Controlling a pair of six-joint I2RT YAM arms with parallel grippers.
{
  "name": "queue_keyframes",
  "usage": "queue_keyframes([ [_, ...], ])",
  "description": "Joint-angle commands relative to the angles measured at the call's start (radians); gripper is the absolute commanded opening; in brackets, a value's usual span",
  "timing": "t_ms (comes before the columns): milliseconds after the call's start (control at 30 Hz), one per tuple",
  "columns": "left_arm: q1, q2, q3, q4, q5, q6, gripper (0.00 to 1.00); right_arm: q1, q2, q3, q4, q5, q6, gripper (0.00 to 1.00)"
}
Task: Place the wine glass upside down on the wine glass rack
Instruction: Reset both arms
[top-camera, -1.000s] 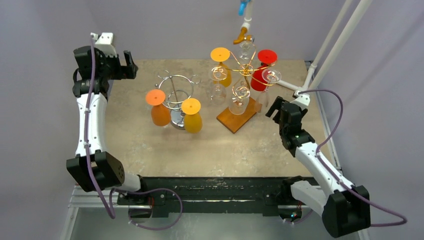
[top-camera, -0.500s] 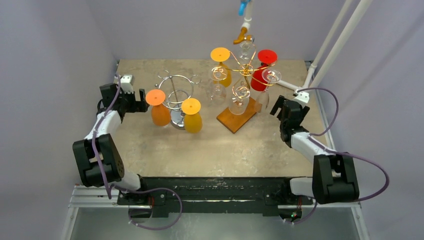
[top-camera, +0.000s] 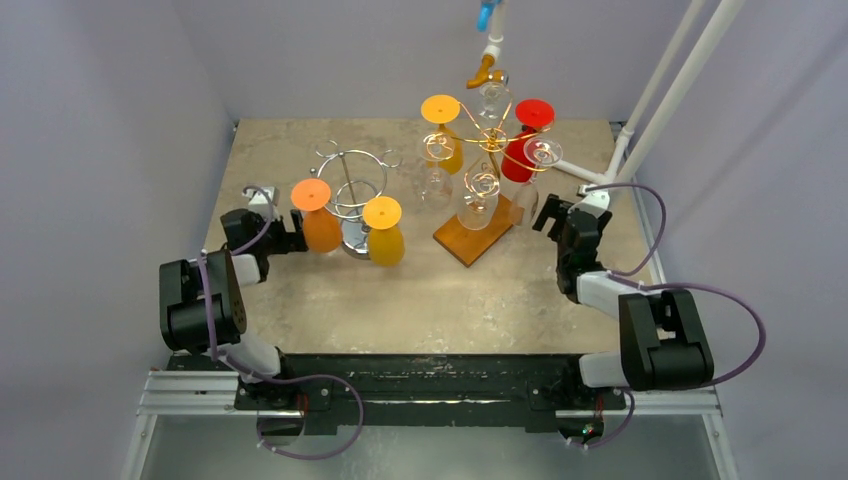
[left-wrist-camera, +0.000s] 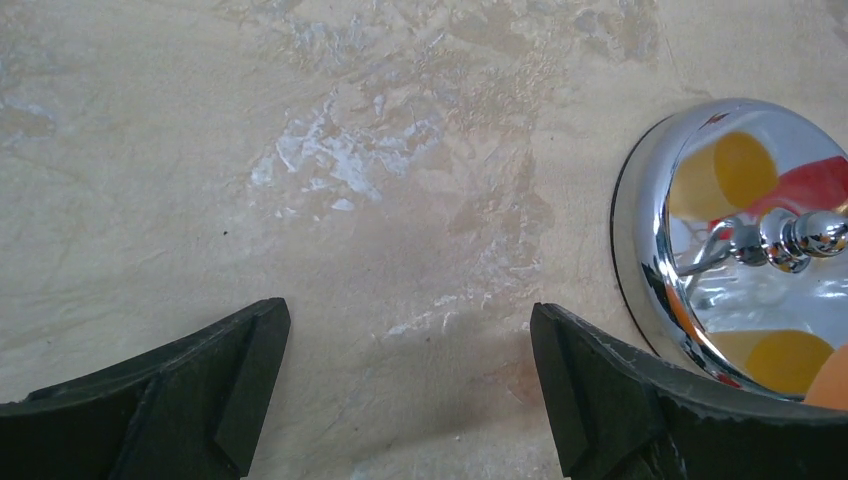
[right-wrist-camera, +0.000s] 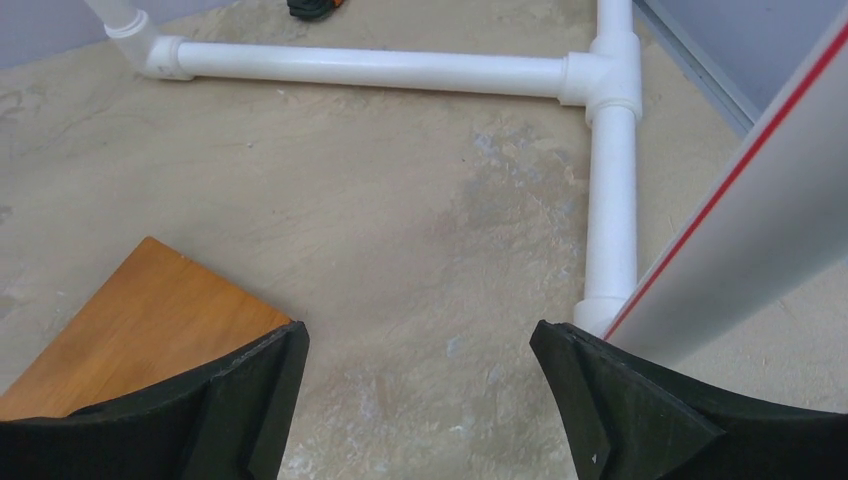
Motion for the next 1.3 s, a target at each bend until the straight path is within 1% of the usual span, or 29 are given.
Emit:
queue_keyframes([
  [0, -0.011, 0.033, -0.089, 0.406, 0.034, -0.097, 1.0, -0.002, 0.033, 0.008, 0.181, -0.002, -0.074, 0.99],
  [100, -0.039, 0.072, -0.138, 0.578, 0.009, -0.144, 1.0, -0.002, 0.048, 0.006, 0.223, 0.035, -0.1, 0.99],
  [167, -0.081, 0.092, -0.156, 0.654, -0.015, -0.129, 1.0, -0.002, 0.046, -0.013, 0.276, 0.04, -0.121, 0.99],
  [233, -0.125, 0.082, -0.145, 0.604, -0.061, -0.079, 1.0, -0.002, 0.061, -0.022, 0.333, 0.046, -0.13, 0.99],
  [267, -0.147, 0.076, -0.154, 0.605, -0.092, -0.06, 1.0, -0.003, 0.072, -0.016, 0.335, 0.04, -0.125, 0.99],
  [333, -0.17, 0.061, -0.192, 0.658, -0.111, -0.035, 1.0, -0.002, 0.115, -0.023, 0.395, 0.048, -0.124, 0.99],
  [367, -0.175, 0.049, -0.214, 0.683, -0.126, -0.027, 1.0, -0.002, 0.13, -0.033, 0.44, 0.057, -0.151, 0.99],
  [433, -0.185, 0.036, -0.269, 0.78, -0.141, -0.019, 1.0, -0.002, 0.116, -0.048, 0.417, 0.056, -0.132, 0.99],
  [533, -0.21, 0.034, -0.363, 0.915, -0.191, 0.008, 1.0, -0.002, 0.122, -0.142, 0.564, 0.029, -0.154, 0.99],
  [567, -0.213, 0.07, -0.391, 1.023, -0.194, -0.004, 1.0, 0.0, 0.16, -0.211, 0.735, 0.032, -0.185, 0.99],
  [600, -0.213, 0.113, -0.411, 1.12, -0.194, -0.025, 1.0, 0.019, 0.177, -0.258, 0.894, 0.079, -0.199, 0.99],
  [633, -0.213, 0.106, -0.409, 1.083, -0.2, -0.015, 1.0, 0.027, 0.159, -0.262, 0.896, 0.099, -0.184, 0.99],
  [667, -0.215, 0.068, -0.389, 0.971, -0.204, 0.007, 1.0, 0.027, 0.146, -0.239, 0.827, 0.097, -0.148, 0.99],
  [700, -0.219, 0.069, -0.369, 0.945, -0.215, 0.002, 1.0, 0.025, 0.148, -0.208, 0.766, 0.092, -0.139, 0.99],
  [733, -0.22, 0.099, -0.355, 0.984, -0.211, -0.017, 1.0, 0.025, 0.159, -0.173, 0.73, 0.103, -0.151, 0.99],
  [767, -0.22, 0.09, -0.34, 0.942, -0.215, -0.012, 1.0, 0.024, 0.164, -0.152, 0.692, 0.109, -0.161, 0.99],
  [800, -0.223, 0.068, -0.326, 0.873, -0.226, 0.005, 1.0, 0.024, 0.161, -0.157, 0.694, 0.096, -0.148, 0.99],
  [900, -0.226, 0.086, -0.339, 0.941, -0.221, -0.007, 1.0, 0.024, 0.16, -0.158, 0.694, 0.097, -0.147, 0.99],
  [967, -0.227, 0.074, -0.329, 0.887, -0.23, 0.002, 1.0, 0.024, 0.159, -0.16, 0.698, 0.096, -0.148, 0.99],
  [1033, -0.227, 0.088, -0.337, 0.936, -0.225, -0.007, 1.0, 0.024, 0.158, -0.162, 0.701, 0.096, -0.148, 0.99],
  [1100, -0.227, 0.079, -0.331, 0.904, -0.226, -0.003, 1.0, 0.024, 0.158, -0.163, 0.705, 0.097, -0.151, 0.99],
  [1267, -0.227, 0.084, -0.335, 0.923, -0.225, -0.004, 1.0, 0.024, 0.158, -0.165, 0.711, 0.101, -0.157, 0.99],
])
